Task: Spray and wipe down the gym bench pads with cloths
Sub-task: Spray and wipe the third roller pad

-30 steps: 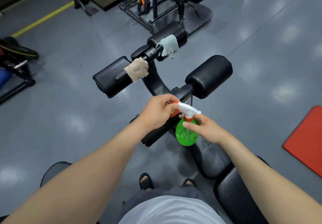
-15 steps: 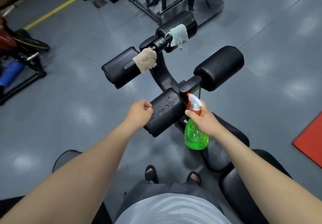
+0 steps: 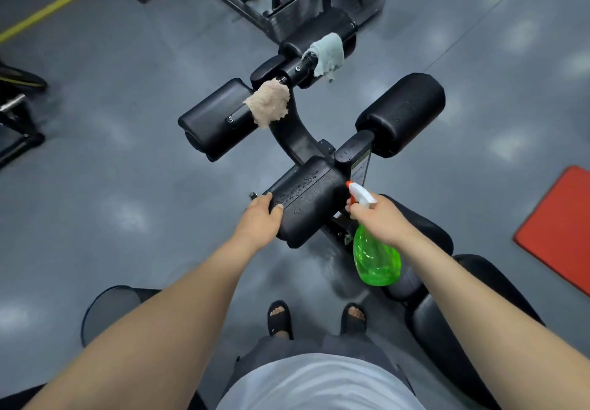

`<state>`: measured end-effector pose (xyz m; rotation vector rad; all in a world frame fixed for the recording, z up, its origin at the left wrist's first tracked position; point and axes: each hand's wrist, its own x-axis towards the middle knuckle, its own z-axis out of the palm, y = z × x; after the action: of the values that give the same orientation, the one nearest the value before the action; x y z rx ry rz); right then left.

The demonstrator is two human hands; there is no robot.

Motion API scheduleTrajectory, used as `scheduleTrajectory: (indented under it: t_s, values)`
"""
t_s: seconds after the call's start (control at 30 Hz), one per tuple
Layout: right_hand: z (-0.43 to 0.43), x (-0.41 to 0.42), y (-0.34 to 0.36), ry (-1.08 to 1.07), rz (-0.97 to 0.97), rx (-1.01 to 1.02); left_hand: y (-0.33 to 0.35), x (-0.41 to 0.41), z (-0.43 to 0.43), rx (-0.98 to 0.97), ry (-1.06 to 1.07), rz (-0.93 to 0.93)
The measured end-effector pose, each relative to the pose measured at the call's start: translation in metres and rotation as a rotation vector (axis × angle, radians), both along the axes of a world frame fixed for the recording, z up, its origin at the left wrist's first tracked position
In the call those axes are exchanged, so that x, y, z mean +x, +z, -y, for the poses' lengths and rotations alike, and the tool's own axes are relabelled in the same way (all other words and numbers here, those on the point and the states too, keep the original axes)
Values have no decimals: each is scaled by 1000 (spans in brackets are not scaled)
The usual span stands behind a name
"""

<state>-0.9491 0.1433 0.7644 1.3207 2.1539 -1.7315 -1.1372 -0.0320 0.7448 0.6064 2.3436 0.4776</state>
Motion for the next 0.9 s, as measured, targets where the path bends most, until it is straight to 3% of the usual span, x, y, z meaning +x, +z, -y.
scheduleTrajectory:
  t_s: [0.43, 0.67, 0.9]
  values:
    - [38, -3, 31, -72, 76, 77, -22, -39, 7, 49, -1, 153]
    - [77, -13, 33, 50, 162, 90, -65, -56, 23, 136, 63, 201]
    - [101, -23, 31, 85, 176, 94, -34, -50, 32, 194, 38, 144]
